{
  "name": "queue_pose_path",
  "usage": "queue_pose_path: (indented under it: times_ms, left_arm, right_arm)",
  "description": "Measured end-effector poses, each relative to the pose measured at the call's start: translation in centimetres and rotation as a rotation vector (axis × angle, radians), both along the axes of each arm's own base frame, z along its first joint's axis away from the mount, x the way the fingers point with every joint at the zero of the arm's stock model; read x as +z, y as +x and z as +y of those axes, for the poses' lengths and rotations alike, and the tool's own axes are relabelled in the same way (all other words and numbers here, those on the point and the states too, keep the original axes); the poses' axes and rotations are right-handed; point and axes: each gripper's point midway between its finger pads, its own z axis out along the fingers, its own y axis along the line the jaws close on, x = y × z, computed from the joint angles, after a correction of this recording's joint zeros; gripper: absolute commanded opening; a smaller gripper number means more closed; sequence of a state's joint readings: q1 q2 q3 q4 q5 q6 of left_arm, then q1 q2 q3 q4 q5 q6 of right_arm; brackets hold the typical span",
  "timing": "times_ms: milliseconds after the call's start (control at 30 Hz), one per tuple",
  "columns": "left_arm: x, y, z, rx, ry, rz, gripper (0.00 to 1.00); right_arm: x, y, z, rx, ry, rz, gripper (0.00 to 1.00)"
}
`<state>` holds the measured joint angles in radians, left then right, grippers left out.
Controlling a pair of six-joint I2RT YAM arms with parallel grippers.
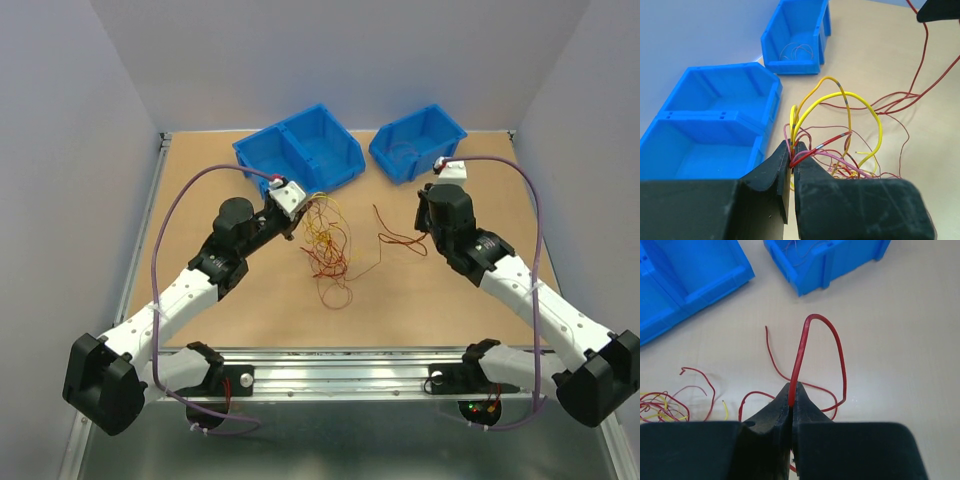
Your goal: Untangle the cables
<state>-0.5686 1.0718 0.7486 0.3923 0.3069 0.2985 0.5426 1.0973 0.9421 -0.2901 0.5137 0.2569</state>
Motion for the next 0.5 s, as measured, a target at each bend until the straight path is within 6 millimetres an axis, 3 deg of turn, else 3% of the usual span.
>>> queue_pose_path:
  times_ms: [233,500]
  left_arm:
    - [0.0,0.6,0.6,0.051,0.0,0.002,0.09]
    - [0.2,2.0,2.3,0.174,-0.007,-0.003,0.08]
  right_arm:
    - [3.5,2.4,1.2,0.016,-0.009,-0.06,0.01]
    - [12.0,5.1,2.4,-0.001,0.085,-0.271,0.0]
